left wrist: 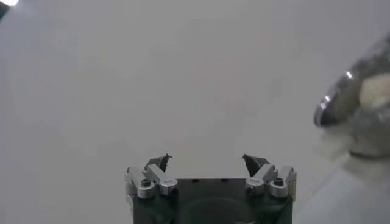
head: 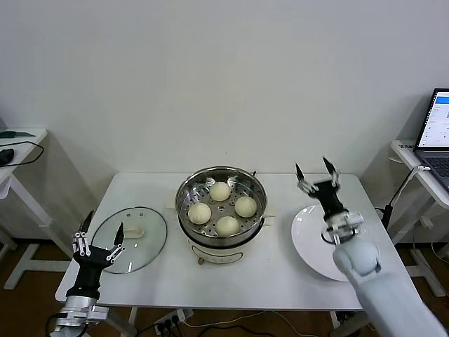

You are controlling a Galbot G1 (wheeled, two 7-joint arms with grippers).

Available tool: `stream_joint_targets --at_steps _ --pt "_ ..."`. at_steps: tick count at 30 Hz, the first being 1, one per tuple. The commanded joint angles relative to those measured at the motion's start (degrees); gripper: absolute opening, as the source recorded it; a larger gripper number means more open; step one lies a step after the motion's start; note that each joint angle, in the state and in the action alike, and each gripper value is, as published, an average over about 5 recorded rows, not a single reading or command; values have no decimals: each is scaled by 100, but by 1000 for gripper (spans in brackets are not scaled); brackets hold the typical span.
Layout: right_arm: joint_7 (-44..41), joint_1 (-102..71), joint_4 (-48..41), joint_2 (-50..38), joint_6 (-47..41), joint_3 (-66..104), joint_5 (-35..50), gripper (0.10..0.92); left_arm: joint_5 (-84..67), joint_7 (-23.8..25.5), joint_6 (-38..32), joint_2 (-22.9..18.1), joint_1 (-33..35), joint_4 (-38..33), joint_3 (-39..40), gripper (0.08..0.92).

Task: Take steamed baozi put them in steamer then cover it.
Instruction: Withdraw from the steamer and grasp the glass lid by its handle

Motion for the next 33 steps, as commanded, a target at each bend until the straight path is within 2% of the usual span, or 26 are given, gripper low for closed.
stream_joint_targets --at_steps 1,5,9,33 --pt "76 -1672 94 1101 530 1317 -371 823 1916 -309 -159 107 -465 1864 238 823" --pt "37 -1800 187 1183 534 1374 -409 823 2295 -383 -277 65 -761 2459 342 823" --pt "14 -1869 254 1235 517 1394 -461 823 2534 -409 -219 95 -1014 2736 384 823" --pt "-63 -1801 246 1393 308 1312 -642 823 3438 -669 134 79 -2043 3414 552 823"
